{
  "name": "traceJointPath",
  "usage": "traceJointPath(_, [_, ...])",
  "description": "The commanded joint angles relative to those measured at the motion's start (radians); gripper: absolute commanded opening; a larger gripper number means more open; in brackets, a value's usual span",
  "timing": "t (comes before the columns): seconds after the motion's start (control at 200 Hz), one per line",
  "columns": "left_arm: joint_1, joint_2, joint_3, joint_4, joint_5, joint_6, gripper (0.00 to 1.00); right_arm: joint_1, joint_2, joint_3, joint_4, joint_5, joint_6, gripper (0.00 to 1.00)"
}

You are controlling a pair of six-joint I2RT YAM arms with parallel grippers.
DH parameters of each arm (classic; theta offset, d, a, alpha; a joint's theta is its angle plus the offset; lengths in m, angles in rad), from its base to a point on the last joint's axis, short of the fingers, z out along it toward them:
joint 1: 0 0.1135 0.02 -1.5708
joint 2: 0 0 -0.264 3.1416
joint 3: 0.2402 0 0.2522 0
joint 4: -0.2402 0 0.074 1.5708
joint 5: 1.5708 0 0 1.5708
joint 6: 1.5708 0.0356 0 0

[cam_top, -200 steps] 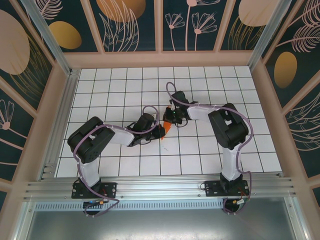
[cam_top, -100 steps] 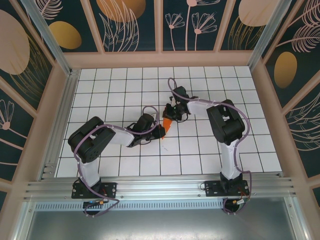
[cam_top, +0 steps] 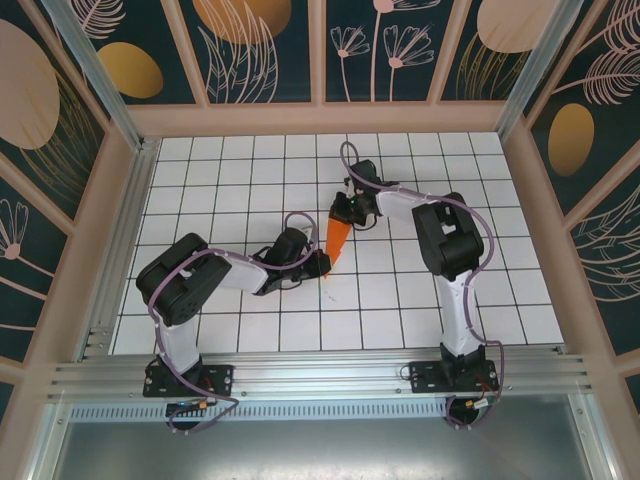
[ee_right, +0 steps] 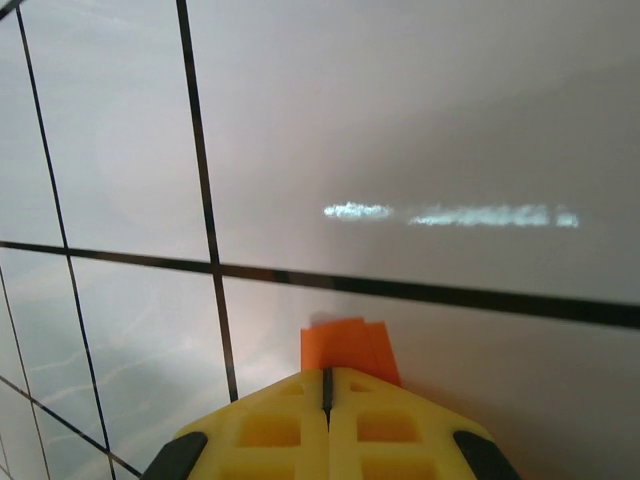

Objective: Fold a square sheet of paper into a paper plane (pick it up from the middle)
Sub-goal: Fold the wing for the fifth time at the center of the table.

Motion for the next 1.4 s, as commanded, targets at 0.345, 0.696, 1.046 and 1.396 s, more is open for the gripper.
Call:
traceJointPath(0.345, [-0.029, 0.096, -0.054, -0.226, 0.028, 0.023, 0.0, -0.011, -0.261, -0.123, 0.072, 0.071, -0.049, 0.02])
traceJointPath(0.696, [-0.029, 0.096, -0.054, -0.219, 0.028, 0.024, 0.0, 0.074, -0.352, -0.265, 0.041, 0.04, -0.028, 0.02])
traceJointPath(1.046, [-0.029, 0.099, -0.06, -0.212, 0.031, 0.021, 0.0, 0.093, -0.168, -0.203, 0.069, -0.021, -0.003, 0.0])
traceJointPath(1.396, [-0.034, 0.111, -0.067, -0.221, 0.048, 0.029, 0.0, 0.071, -0.077, -0.142, 0.075, 0.042, 0.004, 0.0])
